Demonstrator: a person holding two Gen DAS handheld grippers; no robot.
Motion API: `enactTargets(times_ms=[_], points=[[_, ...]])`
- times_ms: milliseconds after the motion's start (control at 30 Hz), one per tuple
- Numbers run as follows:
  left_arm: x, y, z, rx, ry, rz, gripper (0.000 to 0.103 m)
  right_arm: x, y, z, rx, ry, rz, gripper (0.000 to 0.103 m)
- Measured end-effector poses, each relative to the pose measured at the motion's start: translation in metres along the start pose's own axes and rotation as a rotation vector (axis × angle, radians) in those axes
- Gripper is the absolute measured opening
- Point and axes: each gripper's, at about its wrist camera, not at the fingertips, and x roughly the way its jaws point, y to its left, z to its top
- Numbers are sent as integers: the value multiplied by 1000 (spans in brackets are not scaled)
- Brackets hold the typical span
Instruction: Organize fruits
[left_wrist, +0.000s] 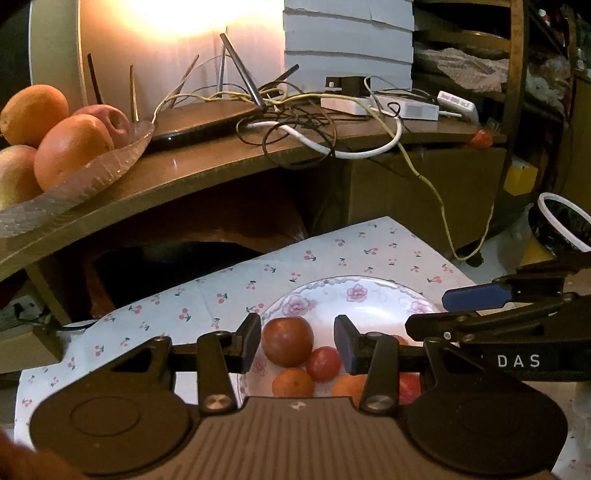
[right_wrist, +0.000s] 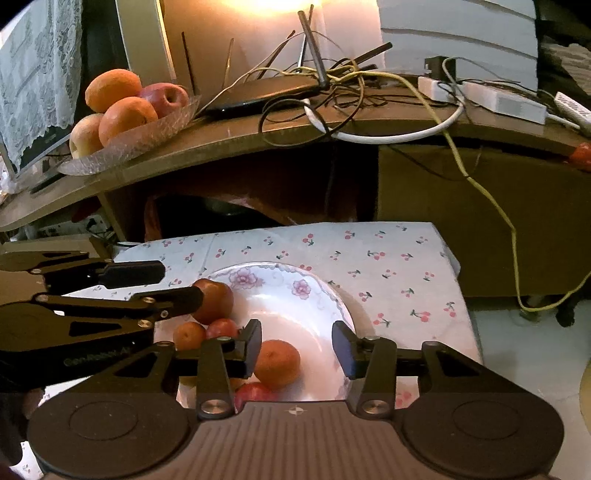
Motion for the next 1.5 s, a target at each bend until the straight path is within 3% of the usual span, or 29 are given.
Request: enactTargets(times_ms=[333,900,1133,1500], points=[[-34,-10,-12,-5,5,22,58,-29,8,-6,1,-40,2,50],[-71,-21,-41,-49,27,65,72,-69,20,-39,11,-27,-17,51],[-89,-23,-57,-68,28,104,89,-83,30,-53,-1,-25,-20,54],[-103,-21,-74,-120,44,136,98,-94,45,-70,-10,-8,-11,55]])
